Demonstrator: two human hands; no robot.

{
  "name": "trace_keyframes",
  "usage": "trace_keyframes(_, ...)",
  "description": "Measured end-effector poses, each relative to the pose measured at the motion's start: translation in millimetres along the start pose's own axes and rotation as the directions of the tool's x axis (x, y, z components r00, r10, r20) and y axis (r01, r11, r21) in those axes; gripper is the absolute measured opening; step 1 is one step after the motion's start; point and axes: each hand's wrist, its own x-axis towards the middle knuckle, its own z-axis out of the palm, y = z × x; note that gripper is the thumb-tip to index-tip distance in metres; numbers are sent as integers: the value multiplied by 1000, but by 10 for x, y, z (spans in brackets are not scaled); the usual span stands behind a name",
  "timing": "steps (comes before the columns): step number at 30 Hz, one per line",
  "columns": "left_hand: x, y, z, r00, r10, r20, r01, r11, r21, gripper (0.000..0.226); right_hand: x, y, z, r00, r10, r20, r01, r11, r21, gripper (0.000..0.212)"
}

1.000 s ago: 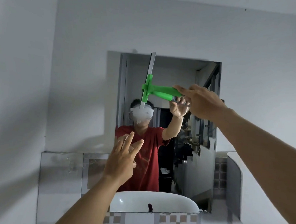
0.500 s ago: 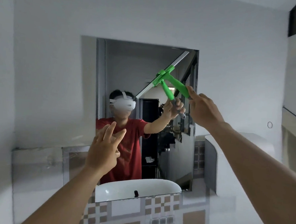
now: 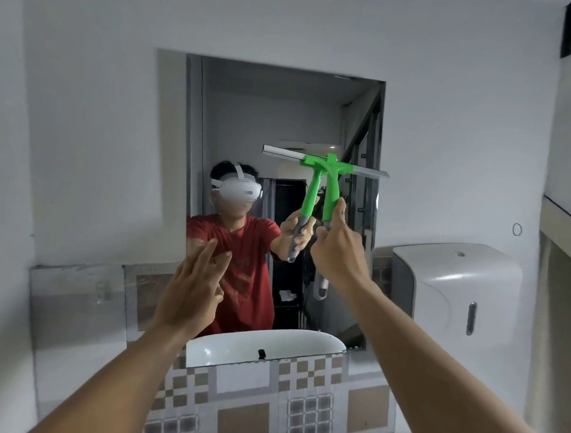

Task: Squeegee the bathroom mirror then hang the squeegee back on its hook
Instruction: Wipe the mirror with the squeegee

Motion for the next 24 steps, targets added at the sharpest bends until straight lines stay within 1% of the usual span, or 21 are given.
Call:
trace_keyframes(2, -14, -49, 11, 1000, 23, 15, -23, 999, 36, 90, -87, -136, 141, 998, 68, 20, -69, 993, 94, 78)
trace_keyframes(4, -14, -82, 18, 999, 31, 33, -33, 998, 52, 92, -160, -265, 293, 993, 110, 31, -114, 978, 172, 81)
trace_keyframes(6, -13, -95, 26, 999, 26, 36, -28, 998, 50, 91, -231, -372, 460, 992, 121, 39, -127, 967, 223, 82)
trace_keyframes(8, -21, -101, 16, 999, 21, 43, -23, 999, 40, 91, -282, -440, 653, 994, 101, 30, -105, 968, 228, 78)
trace_keyframes(10, -35, -118, -8, 999, 28, 42, -30, 999, 44, 91, -327, -492, 829, 999, 34, 24, -38, 984, 176, 74)
trace_keyframes(14, -47, -161, -45, 997, 57, 46, -61, 996, 72, 88, -383, -523, 951, 992, -86, 90, 76, 992, 102, 71)
trace_keyframes(16, -42, -168, -40, 997, 62, 51, -66, 994, 86, 89, -394, -470, 890, 990, -118, 76, 115, 992, 45, 70)
trace_keyframes(17, -40, -170, -34, 996, 63, 57, -68, 994, 85, 89, -391, -432, 862, 985, -165, 51, 166, 986, -8, 70)
trace_keyframes(19, -38, -169, -30, 996, 72, 61, -77, 994, 80, 89, -406, -344, 800, 956, -289, 54, 294, 944, -153, 71)
trace_keyframes(20, -39, -170, -35, 995, 76, 63, -81, 994, 79, 88, -407, -298, 764, 945, -318, 68, 326, 923, -205, 73)
trace_keyframes(24, -62, -178, -47, 997, 40, 59, -45, 996, 78, 86, -327, -159, 447, 937, -322, 132, 348, 865, -362, 81)
